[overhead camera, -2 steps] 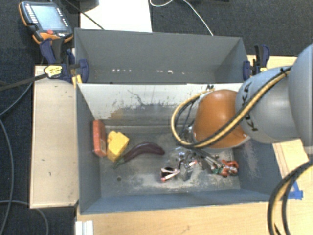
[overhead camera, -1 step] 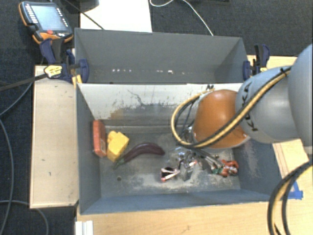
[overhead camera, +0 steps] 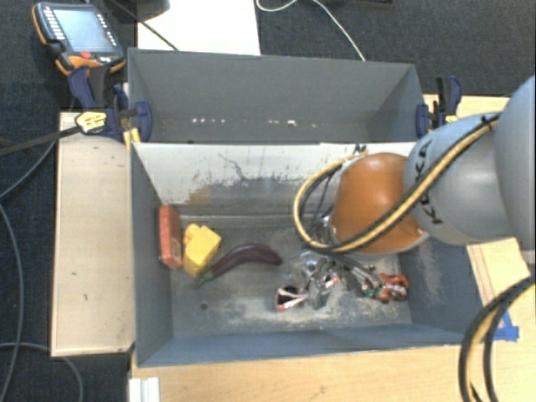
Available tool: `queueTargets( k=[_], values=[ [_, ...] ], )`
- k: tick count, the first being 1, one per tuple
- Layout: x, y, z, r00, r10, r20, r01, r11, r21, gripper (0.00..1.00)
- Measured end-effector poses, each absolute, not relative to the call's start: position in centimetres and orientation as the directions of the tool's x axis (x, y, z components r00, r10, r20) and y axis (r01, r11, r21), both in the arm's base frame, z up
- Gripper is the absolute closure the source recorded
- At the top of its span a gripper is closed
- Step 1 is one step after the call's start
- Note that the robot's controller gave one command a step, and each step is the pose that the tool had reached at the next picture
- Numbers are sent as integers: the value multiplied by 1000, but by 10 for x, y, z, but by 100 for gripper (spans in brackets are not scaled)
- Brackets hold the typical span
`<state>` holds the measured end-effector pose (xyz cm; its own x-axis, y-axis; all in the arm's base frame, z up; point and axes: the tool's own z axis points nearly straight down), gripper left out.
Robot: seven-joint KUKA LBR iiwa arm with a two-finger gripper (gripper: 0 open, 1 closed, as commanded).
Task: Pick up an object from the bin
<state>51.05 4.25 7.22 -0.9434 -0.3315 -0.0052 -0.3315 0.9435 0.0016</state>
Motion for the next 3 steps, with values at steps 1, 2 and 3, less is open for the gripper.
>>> queueTargets(
  k=[1, 2, 3],
  values=[
    [510, 42, 80, -944, -331, -5, -331, 944, 2, 100],
    [509, 42, 91, -944, -330, -3, -330, 944, 2, 100],
    [510, 42, 105, -944, -330, -4, -330, 944, 2, 100]
  ],
)
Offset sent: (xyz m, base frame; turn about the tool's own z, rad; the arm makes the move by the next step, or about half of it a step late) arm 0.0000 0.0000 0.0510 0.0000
